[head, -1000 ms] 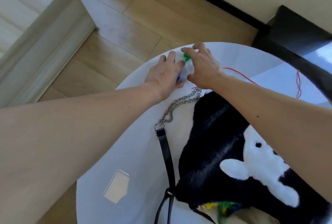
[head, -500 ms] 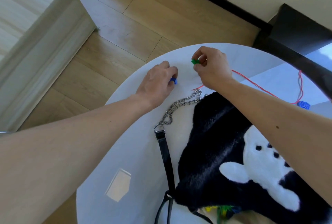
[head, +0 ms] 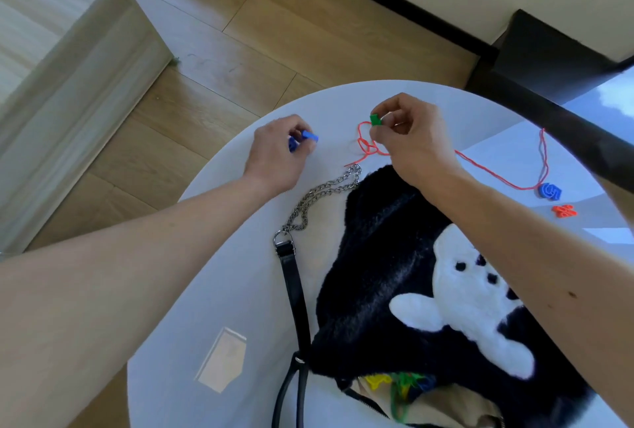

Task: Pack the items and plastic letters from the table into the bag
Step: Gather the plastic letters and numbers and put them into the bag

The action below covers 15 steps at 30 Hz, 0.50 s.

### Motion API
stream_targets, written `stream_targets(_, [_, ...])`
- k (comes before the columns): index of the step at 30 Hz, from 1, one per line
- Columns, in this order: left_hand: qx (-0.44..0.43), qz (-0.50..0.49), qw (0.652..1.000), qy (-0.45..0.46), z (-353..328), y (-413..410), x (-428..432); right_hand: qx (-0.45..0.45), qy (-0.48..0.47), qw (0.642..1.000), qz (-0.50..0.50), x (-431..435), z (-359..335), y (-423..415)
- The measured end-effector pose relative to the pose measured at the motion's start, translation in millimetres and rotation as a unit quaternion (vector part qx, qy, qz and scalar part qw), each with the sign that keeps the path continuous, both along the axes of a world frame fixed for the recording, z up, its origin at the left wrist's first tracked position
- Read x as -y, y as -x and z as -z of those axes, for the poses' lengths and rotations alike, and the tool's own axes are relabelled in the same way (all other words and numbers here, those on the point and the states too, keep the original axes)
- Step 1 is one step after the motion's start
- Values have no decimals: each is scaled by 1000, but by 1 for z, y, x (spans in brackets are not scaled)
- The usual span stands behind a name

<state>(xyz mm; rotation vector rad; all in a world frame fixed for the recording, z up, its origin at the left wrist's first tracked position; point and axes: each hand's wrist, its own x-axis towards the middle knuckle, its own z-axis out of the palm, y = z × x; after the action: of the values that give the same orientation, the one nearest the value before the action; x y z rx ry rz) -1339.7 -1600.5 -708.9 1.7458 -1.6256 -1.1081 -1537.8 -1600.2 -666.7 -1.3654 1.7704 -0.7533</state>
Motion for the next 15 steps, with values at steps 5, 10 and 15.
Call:
stream_targets(5, [-526, -173, 784, -279, -49, 37, -17, 81, 79, 993, -37, -27, -32, -17])
stream_targets(10, [-657, -183, 641, -352, -76, 72, -45, -10, 106, 993, -51, -64, -52, -18])
stream_targets(15, [-588, -205, 690, -368, -87, 108, -55, -92, 133, 978, -130, -89, -65, 8])
